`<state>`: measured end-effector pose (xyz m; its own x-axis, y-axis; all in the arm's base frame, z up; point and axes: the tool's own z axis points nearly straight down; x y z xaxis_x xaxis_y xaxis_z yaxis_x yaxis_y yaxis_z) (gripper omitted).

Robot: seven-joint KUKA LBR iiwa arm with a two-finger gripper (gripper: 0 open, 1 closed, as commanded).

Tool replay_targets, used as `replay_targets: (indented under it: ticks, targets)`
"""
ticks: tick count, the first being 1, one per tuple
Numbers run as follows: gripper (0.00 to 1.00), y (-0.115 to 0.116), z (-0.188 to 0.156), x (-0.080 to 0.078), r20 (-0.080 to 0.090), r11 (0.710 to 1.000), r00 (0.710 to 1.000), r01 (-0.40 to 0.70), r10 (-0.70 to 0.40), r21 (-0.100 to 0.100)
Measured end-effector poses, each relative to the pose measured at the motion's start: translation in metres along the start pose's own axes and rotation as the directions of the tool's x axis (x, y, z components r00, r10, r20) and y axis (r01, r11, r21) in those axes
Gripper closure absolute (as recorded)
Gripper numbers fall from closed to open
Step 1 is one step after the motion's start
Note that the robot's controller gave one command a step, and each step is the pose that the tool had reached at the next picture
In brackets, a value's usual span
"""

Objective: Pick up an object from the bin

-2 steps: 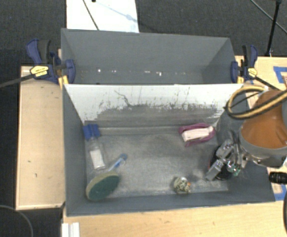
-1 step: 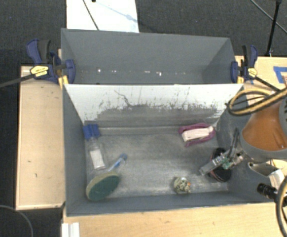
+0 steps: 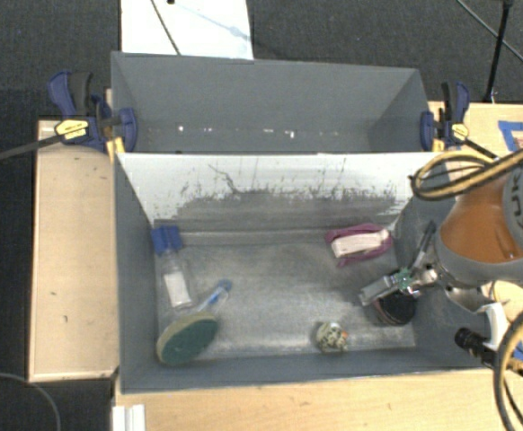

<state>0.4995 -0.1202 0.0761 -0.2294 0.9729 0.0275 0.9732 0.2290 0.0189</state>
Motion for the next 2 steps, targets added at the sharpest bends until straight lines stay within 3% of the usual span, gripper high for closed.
replay_targets:
  ticks: [1,2]
  targets:
    - [1.0,-0.008,0.005,-0.005,0.004,1.0,1.0,-0.011,0.011,0.015]
    - [1.0,-0.006,-0.021,-0.002,0.026,1.0,1.0,-0.002,0.001,0.016]
